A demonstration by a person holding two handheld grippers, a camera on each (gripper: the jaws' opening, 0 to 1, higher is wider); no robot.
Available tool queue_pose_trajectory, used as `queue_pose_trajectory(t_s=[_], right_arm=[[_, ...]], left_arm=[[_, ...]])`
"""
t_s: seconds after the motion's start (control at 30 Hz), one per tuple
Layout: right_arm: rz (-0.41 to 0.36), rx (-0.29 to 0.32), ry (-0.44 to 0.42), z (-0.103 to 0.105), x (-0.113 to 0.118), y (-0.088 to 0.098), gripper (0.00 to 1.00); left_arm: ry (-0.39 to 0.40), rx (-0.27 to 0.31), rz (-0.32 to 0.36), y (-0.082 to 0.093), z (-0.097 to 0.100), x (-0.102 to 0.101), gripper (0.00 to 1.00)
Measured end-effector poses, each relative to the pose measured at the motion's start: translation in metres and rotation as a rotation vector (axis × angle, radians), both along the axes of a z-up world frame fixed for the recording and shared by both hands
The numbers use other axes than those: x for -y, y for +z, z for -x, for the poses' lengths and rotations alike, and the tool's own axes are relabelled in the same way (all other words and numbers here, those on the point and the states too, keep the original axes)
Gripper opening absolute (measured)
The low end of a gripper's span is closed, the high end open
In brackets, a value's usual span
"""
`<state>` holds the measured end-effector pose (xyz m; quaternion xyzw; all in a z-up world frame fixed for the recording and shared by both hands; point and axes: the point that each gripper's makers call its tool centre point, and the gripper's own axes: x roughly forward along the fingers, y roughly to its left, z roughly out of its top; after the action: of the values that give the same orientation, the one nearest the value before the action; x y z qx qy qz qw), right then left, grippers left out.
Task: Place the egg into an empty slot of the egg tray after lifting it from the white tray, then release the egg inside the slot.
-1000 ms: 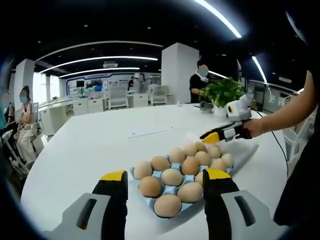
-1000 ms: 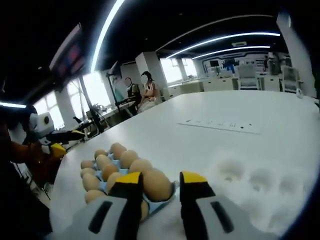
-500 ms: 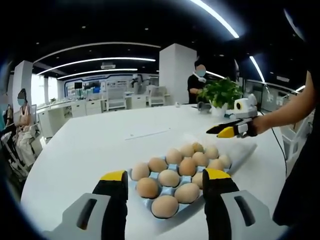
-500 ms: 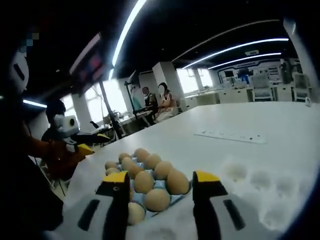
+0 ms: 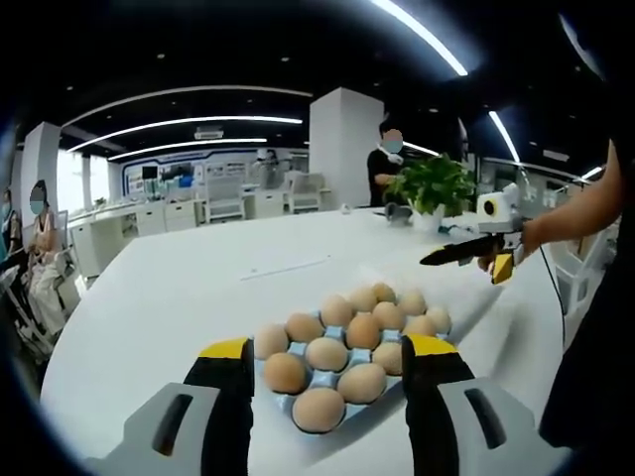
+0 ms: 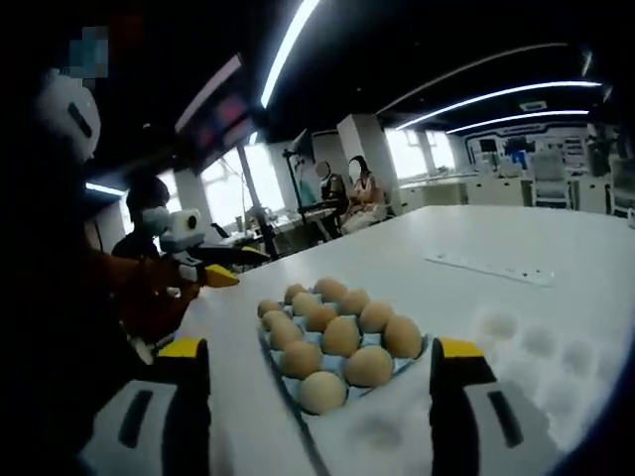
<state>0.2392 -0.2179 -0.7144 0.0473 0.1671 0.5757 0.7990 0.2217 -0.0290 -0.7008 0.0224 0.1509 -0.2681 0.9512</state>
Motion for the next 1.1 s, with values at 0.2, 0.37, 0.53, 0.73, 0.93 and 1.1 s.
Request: queue_pose_trajectory(t_s=[0.2,0.37,0.53,0.73,0.93,1.1], right_arm=[[-0.010,-0.006,0.006,0.014,0.002,0.007,0.93],[-0.010,0.003,0.020,0.027,0.002,0.015,0.94],[0.009,0.010,0.049,0.048,0.002,0.019,0.93],[0.011,0.035,0.047,0.066,0.003,0.027,0.92],[0.013,0.049,0.051,0.085,0.000,0.035,0.92],[0.007,0.064,0.043,0.101,-0.004,0.038,0.92]], left_arm=[[-0.019,0.002,-0.003,0.000,0.009,0.002,0.60],[-0.045,0.011,0.002,0.006,0.019,0.006,0.61],[-0.108,0.019,0.052,0.017,0.035,0.015,0.63],[-0.163,0.014,0.061,0.023,0.058,0.022,0.64],[-0.231,0.018,0.038,0.028,0.086,0.028,0.66],[-0.271,0.019,0.032,0.031,0.106,0.031,0.70]])
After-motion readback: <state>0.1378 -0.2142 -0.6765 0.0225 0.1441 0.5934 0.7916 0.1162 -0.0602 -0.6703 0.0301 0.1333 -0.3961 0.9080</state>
